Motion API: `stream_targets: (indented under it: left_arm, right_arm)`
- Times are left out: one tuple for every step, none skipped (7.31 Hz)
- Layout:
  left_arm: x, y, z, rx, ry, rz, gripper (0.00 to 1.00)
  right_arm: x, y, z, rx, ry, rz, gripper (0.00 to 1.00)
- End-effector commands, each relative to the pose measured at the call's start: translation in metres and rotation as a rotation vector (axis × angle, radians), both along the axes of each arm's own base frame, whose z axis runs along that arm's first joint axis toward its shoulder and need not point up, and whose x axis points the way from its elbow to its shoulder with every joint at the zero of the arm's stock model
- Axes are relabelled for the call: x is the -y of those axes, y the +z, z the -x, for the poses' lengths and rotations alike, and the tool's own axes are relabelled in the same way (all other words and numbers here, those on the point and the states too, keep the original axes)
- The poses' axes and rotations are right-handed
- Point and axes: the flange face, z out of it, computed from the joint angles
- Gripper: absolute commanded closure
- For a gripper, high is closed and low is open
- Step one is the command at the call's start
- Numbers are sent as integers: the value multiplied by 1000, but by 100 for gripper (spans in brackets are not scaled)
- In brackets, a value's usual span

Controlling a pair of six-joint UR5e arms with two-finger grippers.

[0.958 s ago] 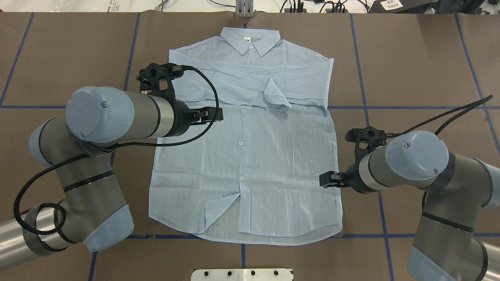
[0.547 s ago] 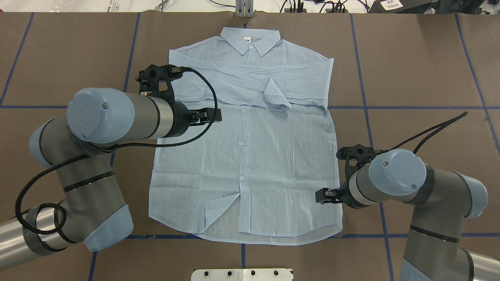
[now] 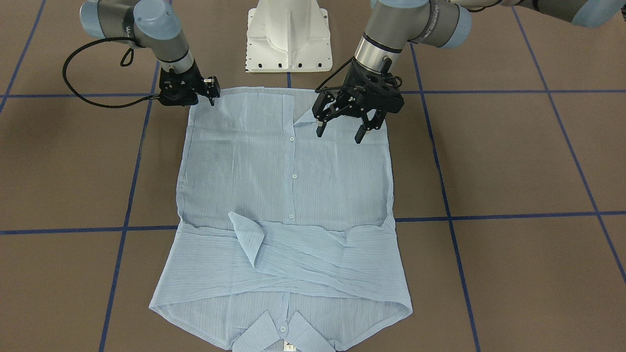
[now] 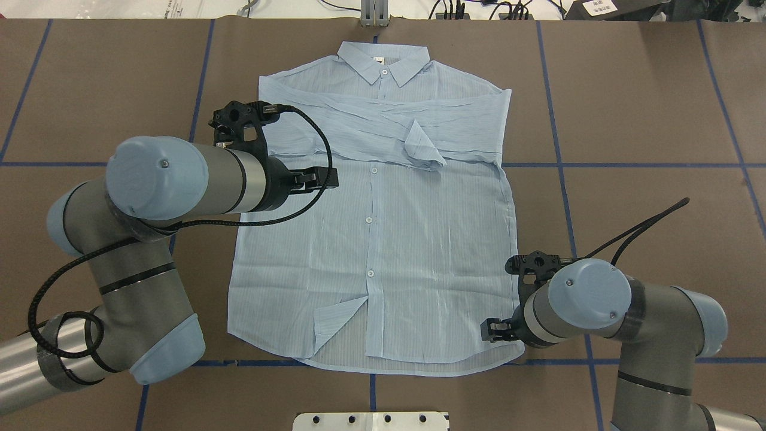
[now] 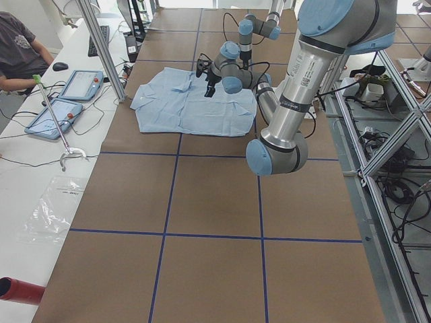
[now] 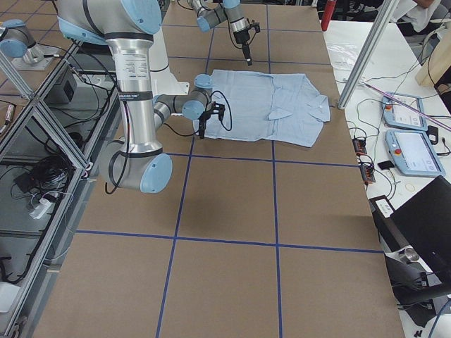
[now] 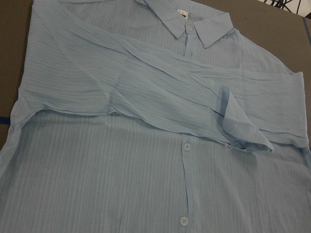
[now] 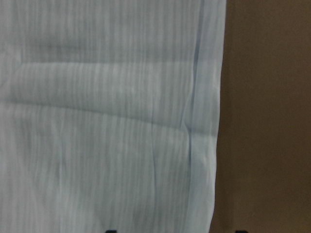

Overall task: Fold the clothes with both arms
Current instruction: 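Lower both grippers onto the hem corners nearest the robot and grasp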

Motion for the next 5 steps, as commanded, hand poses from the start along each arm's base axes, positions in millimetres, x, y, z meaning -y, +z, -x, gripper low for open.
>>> stream_targets:
  left_arm:
    - [3, 8, -7, 16, 0, 6, 0]
    - [4, 9, -8, 18, 0, 7, 0]
    - [4, 9, -9, 18, 0, 7, 0]
    - [4, 10, -10, 19, 2, 7, 0]
    - [4, 11, -11, 22, 2, 9, 0]
  right_arm:
    - [-3, -1, 2, 3, -10, 6, 21]
    - [-3, -1, 0, 5, -9, 8, 23]
    - [-3, 1, -1, 0, -8, 8, 27]
    - [-3, 8, -5, -13, -6, 13, 28]
    - [-4, 14, -7, -23, -6, 16, 29]
